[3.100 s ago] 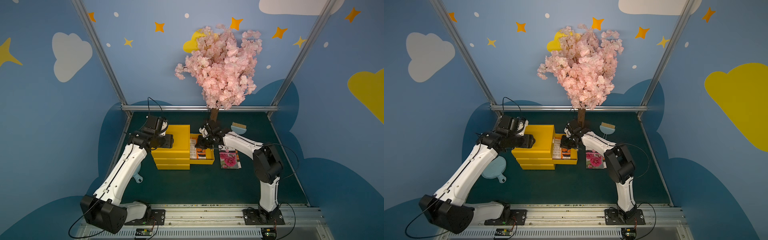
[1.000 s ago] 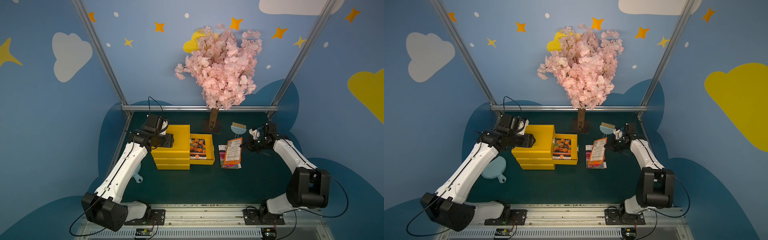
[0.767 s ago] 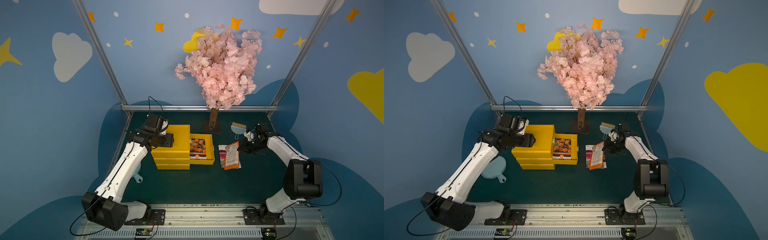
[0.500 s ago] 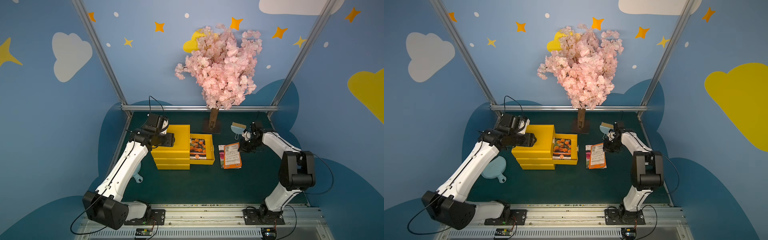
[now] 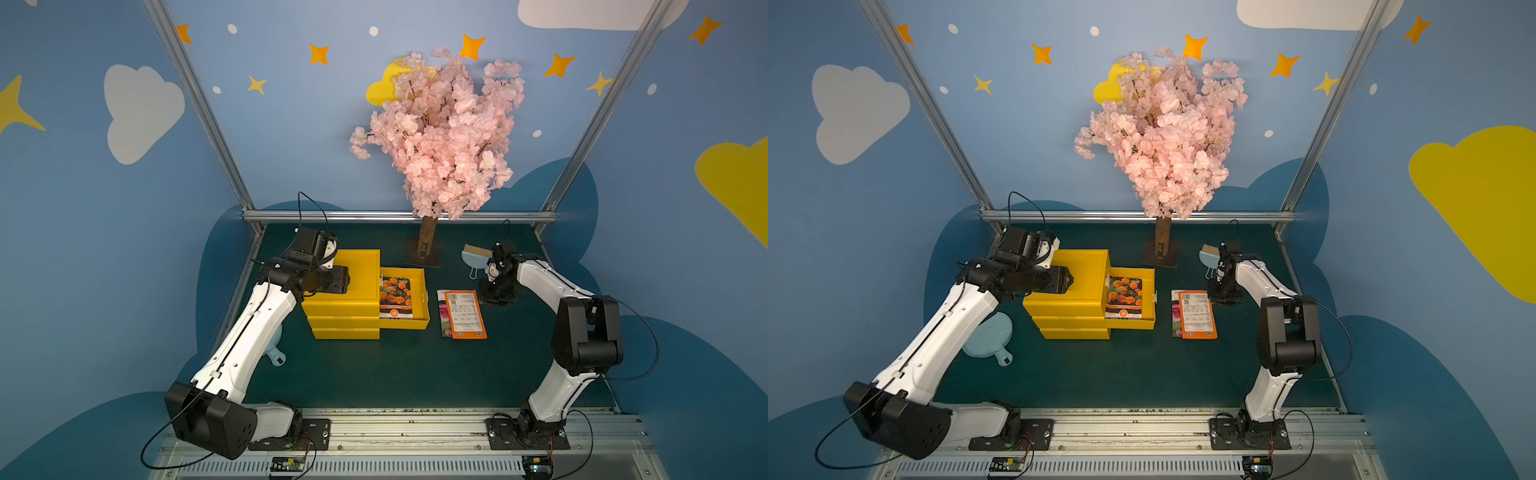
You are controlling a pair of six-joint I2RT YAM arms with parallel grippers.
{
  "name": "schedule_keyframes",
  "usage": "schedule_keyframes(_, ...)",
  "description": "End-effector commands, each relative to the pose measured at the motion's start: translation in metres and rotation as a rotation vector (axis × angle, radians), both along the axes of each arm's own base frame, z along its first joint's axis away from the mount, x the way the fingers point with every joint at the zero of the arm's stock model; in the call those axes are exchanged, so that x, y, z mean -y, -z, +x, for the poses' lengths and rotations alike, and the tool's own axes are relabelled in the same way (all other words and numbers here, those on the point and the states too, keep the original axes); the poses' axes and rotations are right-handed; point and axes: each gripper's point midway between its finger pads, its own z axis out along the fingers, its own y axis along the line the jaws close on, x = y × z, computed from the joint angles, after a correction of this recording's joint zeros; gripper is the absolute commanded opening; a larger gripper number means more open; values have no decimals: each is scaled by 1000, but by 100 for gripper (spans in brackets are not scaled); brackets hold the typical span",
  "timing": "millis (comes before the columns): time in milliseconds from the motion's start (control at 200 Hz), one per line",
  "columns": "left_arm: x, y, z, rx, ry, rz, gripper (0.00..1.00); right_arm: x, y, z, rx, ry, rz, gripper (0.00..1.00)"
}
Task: Take the seed bags out of the drawer
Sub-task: Place the seed packet at the center of the board.
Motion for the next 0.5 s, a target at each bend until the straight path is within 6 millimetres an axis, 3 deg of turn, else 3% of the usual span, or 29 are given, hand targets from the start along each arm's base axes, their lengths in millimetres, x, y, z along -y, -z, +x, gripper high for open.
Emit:
schedule_keyframes(0,-1,26,-16,-124,7,13,66,-2,-30,3,71,12,-13,35)
schedule_keyframes(105,-2,26,-16,-123,4,16,66,-22,-55,2,145,-9,55,39)
schedule_keyframes(340,-3,26,-18,-124,2,18,66,-89,-119,-7,295,-106,223,42)
schedule_keyframes(496,-4,25,-18,-121,2,22,66,-138,-144,-18,327,-198,272,37)
